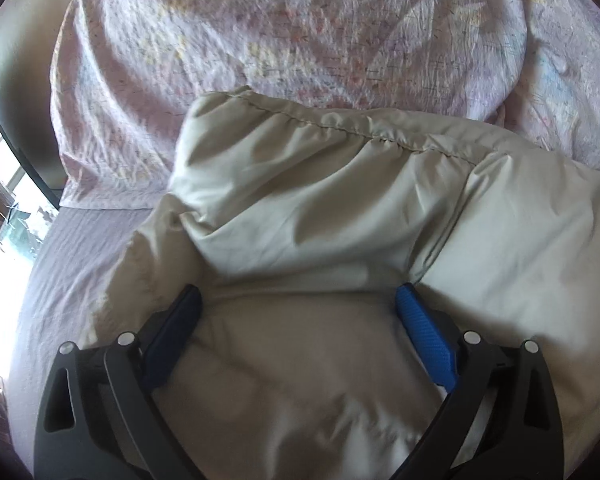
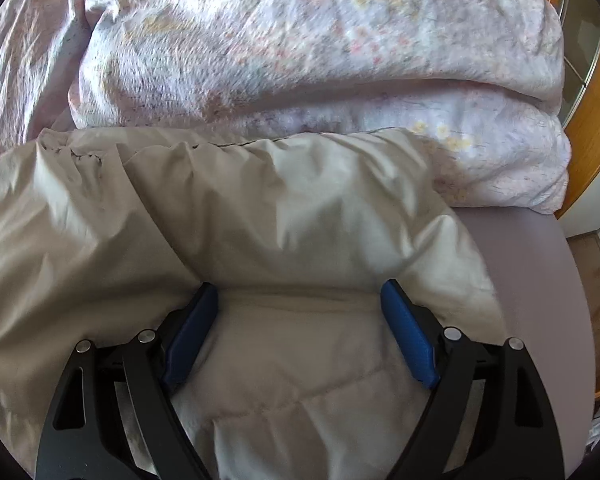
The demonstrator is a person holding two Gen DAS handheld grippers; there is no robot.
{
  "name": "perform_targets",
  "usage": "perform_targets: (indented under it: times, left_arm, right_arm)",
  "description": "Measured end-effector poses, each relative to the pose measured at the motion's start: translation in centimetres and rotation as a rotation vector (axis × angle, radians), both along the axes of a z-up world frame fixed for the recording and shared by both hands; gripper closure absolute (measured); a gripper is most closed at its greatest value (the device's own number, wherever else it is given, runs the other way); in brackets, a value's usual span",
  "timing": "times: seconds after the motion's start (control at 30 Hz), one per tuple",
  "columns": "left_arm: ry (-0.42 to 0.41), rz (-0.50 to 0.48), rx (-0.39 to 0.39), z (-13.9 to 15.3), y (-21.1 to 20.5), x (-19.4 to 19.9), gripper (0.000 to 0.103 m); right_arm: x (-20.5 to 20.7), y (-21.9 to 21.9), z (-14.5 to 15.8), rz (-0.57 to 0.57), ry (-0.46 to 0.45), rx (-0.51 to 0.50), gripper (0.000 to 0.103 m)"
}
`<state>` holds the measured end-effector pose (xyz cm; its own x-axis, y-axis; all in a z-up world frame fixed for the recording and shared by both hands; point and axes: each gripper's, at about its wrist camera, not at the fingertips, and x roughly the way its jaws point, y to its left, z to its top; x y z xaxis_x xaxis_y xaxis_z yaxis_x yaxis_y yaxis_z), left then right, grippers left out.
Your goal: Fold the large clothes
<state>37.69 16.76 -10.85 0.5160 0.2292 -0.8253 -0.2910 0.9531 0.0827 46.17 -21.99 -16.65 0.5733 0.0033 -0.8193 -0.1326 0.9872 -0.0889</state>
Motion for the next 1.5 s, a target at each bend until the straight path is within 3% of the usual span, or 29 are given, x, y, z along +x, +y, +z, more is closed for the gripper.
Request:
perform_targets:
  times: [0.17,0.37,0.5,0.73,0.77,0.83,0.93,1.0,1.07,1.17,1.33,1.5]
  left_arm:
    - [-0.009,0.008,-0.001,2.3,1.3,-2.1,0.006]
    - [0.0,0.088,-0.03,3.5,5.2,-4.8,0.006]
    - [0.084,0.139,-0.113,1.5,7.6,-5.9,0.006]
    - [0.089,0.177,-0.267,-0.3,7.5,-7.4,0.007]
    - [0.083,0.196,-0.308,-0.7,7.6,-7.6,0.009]
    - [0.067,0.228,-0.367,-1.2,7.6,-7.9,0.015]
    - [0.024,0.255,-0.46,-1.6,7.4,-8.3,0.036]
    - [0.0,0.25,-0.459,-1.3,7.1,-8.4,0.048]
    - [-0.027,0.241,-0.463,-0.7,7.0,-8.8,0.064]
    - [-0.065,0.229,-0.474,0.0,7.5,-9.8,0.074]
    - [-0.086,0.213,-0.458,1.4,9.1,-12.0,0.075]
    - [-0.075,0.221,-0.456,2.0,10.6,-17.6,0.075]
  right_arm:
    - [-0.9,-4.1,2.6,-0.105,-0.024,0.037,0.018]
    - [-1.7,-10.0,2.5,-0.246,0.084,0.153,0.013]
    - [-2.4,-12.4,0.6,-0.297,0.218,0.352,0.011]
    - [-2.1,-13.7,-2.4,-0.38,0.347,0.602,0.011]
    - [-2.1,-13.8,-2.8,-0.392,0.354,0.643,0.014]
    - [-2.5,-13.7,-3.3,-0.398,0.355,0.729,0.037]
    - [-2.8,-12.9,-2.8,-0.403,0.341,0.711,0.053]
    - [-3.0,-12.5,-2.2,-0.395,0.335,0.705,0.065]
    - [-3.9,-11.7,-1.5,-0.391,0.331,0.716,0.07]
    - [-5.0,-11.0,-0.8,-0.378,0.331,0.715,0.073]
    - [-7.2,-9.1,-0.2,-0.303,0.361,0.726,0.075]
    - [-10.6,-7.7,-0.8,-0.258,0.403,0.764,0.075]
